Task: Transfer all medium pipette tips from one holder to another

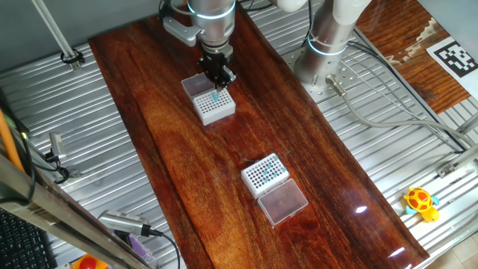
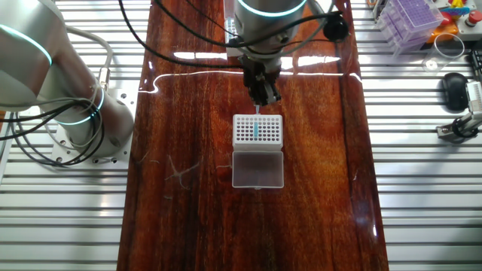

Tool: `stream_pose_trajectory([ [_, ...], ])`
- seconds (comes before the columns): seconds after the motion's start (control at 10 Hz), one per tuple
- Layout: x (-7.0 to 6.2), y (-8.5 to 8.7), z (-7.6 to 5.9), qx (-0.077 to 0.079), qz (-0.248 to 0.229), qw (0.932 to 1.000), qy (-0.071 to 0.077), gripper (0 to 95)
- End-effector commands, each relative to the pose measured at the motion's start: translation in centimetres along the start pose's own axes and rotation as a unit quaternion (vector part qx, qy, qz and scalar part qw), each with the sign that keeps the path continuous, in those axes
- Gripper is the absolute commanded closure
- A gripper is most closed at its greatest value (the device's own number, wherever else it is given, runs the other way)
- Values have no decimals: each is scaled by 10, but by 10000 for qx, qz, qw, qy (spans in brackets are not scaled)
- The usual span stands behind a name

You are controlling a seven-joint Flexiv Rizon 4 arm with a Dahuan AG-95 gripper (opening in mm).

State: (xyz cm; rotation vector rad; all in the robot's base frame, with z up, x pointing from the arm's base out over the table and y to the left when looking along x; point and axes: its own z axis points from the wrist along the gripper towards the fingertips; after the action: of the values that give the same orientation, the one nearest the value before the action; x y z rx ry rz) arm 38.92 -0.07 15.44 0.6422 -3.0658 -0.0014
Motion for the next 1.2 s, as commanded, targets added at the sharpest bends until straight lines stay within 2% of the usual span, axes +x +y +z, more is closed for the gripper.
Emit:
stream_pose_trajectory([
  [0.1,0,-3,5,6,-43,10000,-32,950],
  [1.2,1,-7,20,34,-83,9999,-100,950],
])
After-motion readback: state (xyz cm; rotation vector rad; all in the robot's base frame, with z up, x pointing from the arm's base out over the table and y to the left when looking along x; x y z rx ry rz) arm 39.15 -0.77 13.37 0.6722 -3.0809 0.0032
